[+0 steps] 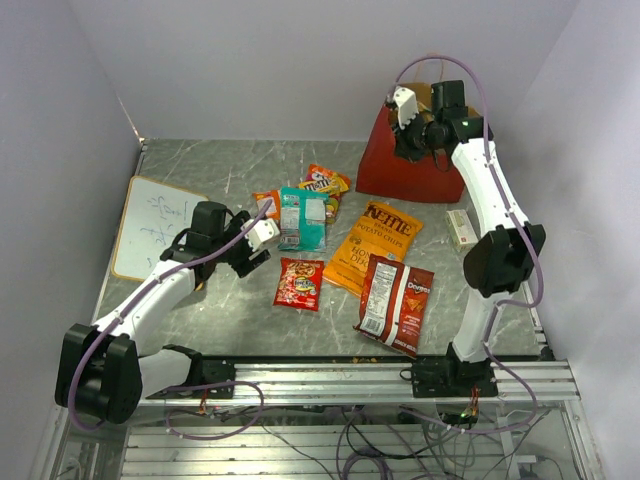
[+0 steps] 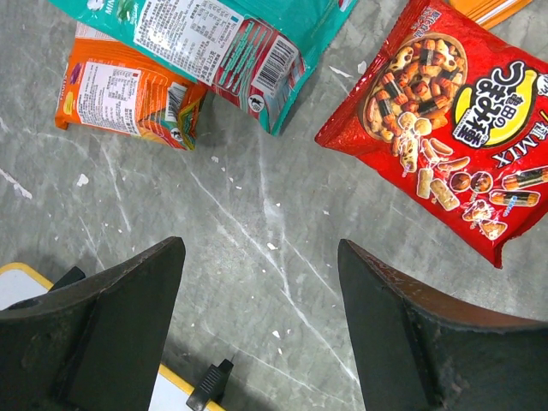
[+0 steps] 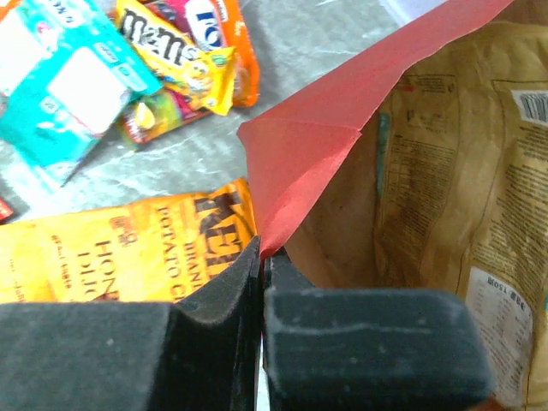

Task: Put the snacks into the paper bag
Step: Adjust the paper bag at the center of the board.

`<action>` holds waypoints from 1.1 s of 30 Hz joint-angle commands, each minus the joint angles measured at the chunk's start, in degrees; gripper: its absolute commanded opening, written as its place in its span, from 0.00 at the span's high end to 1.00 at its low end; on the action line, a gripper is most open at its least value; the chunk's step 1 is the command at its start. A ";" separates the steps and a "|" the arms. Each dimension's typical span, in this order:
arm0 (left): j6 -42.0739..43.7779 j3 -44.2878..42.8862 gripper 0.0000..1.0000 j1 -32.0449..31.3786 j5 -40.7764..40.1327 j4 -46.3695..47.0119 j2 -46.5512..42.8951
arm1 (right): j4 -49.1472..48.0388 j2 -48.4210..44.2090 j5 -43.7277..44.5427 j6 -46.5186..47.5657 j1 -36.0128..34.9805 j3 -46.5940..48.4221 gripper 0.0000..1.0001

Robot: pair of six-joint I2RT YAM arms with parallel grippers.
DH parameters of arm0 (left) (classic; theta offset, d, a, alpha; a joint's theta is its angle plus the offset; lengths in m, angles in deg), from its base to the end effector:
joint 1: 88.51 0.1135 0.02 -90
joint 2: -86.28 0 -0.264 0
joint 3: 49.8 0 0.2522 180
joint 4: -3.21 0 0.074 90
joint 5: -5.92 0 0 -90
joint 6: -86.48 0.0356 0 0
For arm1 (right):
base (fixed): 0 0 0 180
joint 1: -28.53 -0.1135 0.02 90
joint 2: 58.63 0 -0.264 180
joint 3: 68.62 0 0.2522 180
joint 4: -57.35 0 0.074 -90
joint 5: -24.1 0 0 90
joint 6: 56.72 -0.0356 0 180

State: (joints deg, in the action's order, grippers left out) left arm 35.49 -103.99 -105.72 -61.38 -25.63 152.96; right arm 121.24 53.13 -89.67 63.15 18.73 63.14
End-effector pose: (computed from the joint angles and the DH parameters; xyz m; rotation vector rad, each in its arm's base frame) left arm 0.2271 -0.0847 0.2308 1.2283 1.8701 -0.2486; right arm 0.4229 0.0876 0.3711 -0.9602 2.0635 0.3017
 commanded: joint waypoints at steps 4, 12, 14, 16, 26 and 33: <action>-0.35 -0.19 0.17 -0.45 0.63 0.85 -1.51 | -4.93 -9.85 0.89 -3.95 -5.21 -8.88 1.00; -0.61 -0.62 0.17 -0.30 0.48 0.48 -1.28 | -7.10 -12.04 7.60 -7.59 -10.28 -14.48 1.00; -0.68 -0.62 0.17 -0.17 0.46 0.42 -1.13 | -7.19 -11.49 9.27 -7.91 -10.61 -14.77 1.00; -0.77 -0.70 0.17 -0.11 0.55 0.47 -1.12 | -7.03 -10.74 11.30 -8.14 -10.59 -14.46 0.96; -0.53 -0.32 0.17 0.24 0.93 0.65 -1.51 | -5.62 -7.12 15.89 -8.39 -10.60 -9.16 0.72; -0.30 -0.03 0.16 0.60 1.24 0.83 -2.18 | -6.94 -4.50 19.83 -8.59 -10.52 -7.00 0.63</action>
State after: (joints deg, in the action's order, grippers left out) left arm 35.42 -103.97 -105.52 -61.38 -25.63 152.13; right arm 115.23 46.88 -73.32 55.13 8.17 53.87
